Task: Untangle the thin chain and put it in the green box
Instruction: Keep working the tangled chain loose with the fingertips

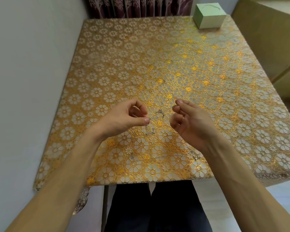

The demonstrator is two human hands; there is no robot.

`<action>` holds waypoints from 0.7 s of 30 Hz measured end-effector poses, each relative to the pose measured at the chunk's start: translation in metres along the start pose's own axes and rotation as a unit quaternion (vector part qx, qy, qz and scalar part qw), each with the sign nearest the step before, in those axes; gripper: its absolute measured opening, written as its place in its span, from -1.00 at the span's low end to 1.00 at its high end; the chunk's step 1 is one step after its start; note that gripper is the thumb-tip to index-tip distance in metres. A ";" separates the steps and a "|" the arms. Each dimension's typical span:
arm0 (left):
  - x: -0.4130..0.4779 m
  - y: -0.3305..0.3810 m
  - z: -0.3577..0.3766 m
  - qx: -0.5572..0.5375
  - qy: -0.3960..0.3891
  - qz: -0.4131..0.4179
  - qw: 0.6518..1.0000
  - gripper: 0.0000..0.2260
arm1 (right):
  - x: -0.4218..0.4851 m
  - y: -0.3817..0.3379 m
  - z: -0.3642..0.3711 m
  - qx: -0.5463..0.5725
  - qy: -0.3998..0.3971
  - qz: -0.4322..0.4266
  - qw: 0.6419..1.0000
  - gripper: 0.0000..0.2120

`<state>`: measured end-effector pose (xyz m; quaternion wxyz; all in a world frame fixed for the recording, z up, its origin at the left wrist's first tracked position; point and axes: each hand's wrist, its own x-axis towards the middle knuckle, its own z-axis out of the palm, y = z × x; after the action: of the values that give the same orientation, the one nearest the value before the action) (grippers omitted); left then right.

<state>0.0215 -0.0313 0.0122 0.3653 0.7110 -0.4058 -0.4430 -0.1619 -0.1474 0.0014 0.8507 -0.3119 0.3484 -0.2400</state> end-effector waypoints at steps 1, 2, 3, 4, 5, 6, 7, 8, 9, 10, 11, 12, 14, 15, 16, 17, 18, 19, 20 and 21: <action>0.000 0.000 0.000 0.003 0.003 0.001 1.000 -0.81 | 0.000 0.000 0.000 -0.010 0.003 0.001 1.000 -0.93; -0.001 0.000 -0.001 0.006 0.009 0.002 1.000 -0.82 | 0.000 0.000 -0.001 -0.017 0.005 0.002 1.000 -0.94; -0.001 0.001 -0.001 0.007 0.012 0.004 1.000 -0.84 | 0.000 0.001 -0.001 -0.022 0.005 0.004 1.000 -0.95; -0.002 0.001 -0.001 0.009 0.013 0.005 1.000 -0.85 | 0.000 0.001 -0.002 -0.024 0.004 0.007 1.000 -0.95; -0.002 0.002 -0.001 0.011 0.012 0.007 1.000 -0.85 | 0.000 0.001 -0.003 -0.024 -0.001 0.010 1.000 -0.96; -0.003 0.001 -0.002 0.012 0.011 0.008 1.000 -0.85 | 0.000 0.000 -0.004 -0.020 -0.007 0.014 1.000 -0.96; -0.003 0.001 -0.003 0.014 0.011 0.009 1.000 -0.85 | 0.001 0.000 -0.005 -0.013 -0.013 0.018 1.000 -0.95; -0.003 0.000 -0.004 0.016 0.010 0.009 1.000 -0.85 | 0.001 -0.001 -0.006 -0.004 -0.018 0.020 1.000 -0.95; -0.003 -0.001 -0.004 0.019 0.010 0.010 1.000 -0.85 | 0.002 -0.001 -0.007 0.009 -0.021 0.021 1.000 -0.95; -0.002 -0.002 -0.005 0.021 0.010 0.011 1.000 -0.85 | 0.002 -0.001 -0.009 0.022 -0.021 0.021 0.999 -0.95; -0.002 -0.003 -0.006 0.023 0.010 0.012 1.000 -0.84 | 0.002 -0.002 -0.010 0.034 -0.020 0.021 0.999 -0.95; -0.002 -0.003 -0.007 0.022 0.012 0.012 1.000 -0.84 | 0.002 -0.003 -0.011 0.039 -0.020 0.021 0.999 -0.95; -0.001 -0.005 -0.008 0.023 0.014 0.012 1.000 -0.83 | 0.002 -0.005 -0.012 0.019 -0.018 0.023 0.999 -0.96; -0.001 -0.005 -0.009 0.026 0.014 0.013 0.999 -0.83 | 0.002 -0.005 -0.013 0.002 -0.016 0.022 1.000 -0.96; -0.001 -0.005 -0.009 0.031 0.014 0.014 0.999 -0.83 | 0.002 -0.005 -0.014 -0.014 -0.014 0.020 1.000 -0.96; -0.001 -0.004 -0.009 0.037 0.014 0.015 0.999 -0.84 | 0.002 -0.005 -0.016 -0.026 -0.014 0.015 0.999 -0.96; -0.001 -0.004 -0.009 0.042 0.015 0.017 0.999 -0.85 | 0.003 -0.005 -0.018 -0.039 -0.014 0.009 0.999 -0.96; -0.001 -0.003 -0.008 0.043 0.015 0.018 0.999 -0.85 | 0.003 -0.004 -0.019 -0.060 -0.010 -0.002 0.998 -0.96; -0.001 -0.003 -0.009 0.041 0.017 0.019 0.999 -0.86 | 0.004 -0.003 -0.021 -0.099 0.002 -0.020 0.995 -0.94; -0.001 -0.002 -0.009 0.035 0.019 0.020 0.999 -0.86 | 0.004 -0.002 -0.024 -0.163 0.022 -0.048 0.985 -0.93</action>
<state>0.0302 -0.0281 0.0135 0.3568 0.7234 -0.4283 -0.4074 -0.1772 -0.1601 -0.0127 0.7678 -0.4576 0.3864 -0.2274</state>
